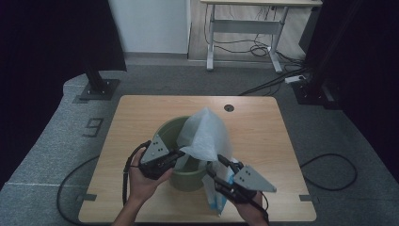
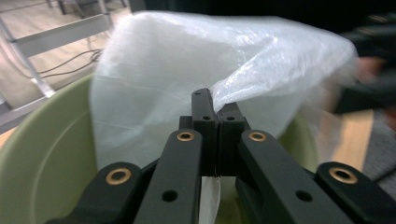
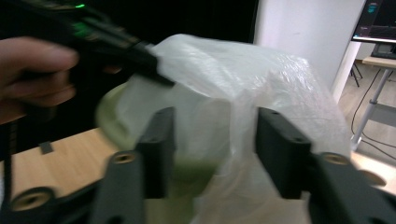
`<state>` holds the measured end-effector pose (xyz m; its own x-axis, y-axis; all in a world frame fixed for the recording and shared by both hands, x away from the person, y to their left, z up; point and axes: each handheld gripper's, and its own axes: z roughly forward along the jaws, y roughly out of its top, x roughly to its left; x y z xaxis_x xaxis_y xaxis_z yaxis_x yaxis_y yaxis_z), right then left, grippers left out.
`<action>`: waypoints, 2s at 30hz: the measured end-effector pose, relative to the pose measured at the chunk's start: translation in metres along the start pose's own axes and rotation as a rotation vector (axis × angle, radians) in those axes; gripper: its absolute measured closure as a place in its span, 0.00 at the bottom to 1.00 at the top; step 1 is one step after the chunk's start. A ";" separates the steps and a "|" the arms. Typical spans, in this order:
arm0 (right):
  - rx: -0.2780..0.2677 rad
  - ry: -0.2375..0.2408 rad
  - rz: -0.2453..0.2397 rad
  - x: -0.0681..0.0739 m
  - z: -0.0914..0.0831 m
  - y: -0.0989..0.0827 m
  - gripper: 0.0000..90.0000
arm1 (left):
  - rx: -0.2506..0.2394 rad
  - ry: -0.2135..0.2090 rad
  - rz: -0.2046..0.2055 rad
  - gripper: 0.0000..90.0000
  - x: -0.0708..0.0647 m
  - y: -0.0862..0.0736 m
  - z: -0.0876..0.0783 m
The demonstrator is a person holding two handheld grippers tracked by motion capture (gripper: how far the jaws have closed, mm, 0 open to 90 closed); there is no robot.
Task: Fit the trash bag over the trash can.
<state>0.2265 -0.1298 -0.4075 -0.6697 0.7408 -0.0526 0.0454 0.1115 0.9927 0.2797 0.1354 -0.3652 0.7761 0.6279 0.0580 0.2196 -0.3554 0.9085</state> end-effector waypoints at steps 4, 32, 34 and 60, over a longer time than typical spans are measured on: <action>-0.012 -0.047 0.025 0.012 -0.015 -0.022 0.42 | 0.006 0.001 -0.020 0.99 0.002 -0.001 0.001; 0.078 -0.231 0.150 0.000 0.007 -0.071 0.98 | 0.015 -0.030 -0.051 0.99 0.008 -0.003 -0.004; 0.058 -0.265 0.143 -0.007 0.002 -0.065 0.99 | 0.017 -0.032 -0.052 0.99 0.008 -0.003 -0.004; -0.189 -0.217 -0.070 -0.021 -0.017 0.055 0.99 | 0.029 -0.082 -0.046 0.46 0.014 0.000 -0.009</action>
<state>0.2302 -0.1503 -0.3503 -0.4909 0.8625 -0.1232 -0.1474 0.0571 0.9874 0.2859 0.1501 -0.3605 0.8100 0.5861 -0.0189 0.2724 -0.3476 0.8972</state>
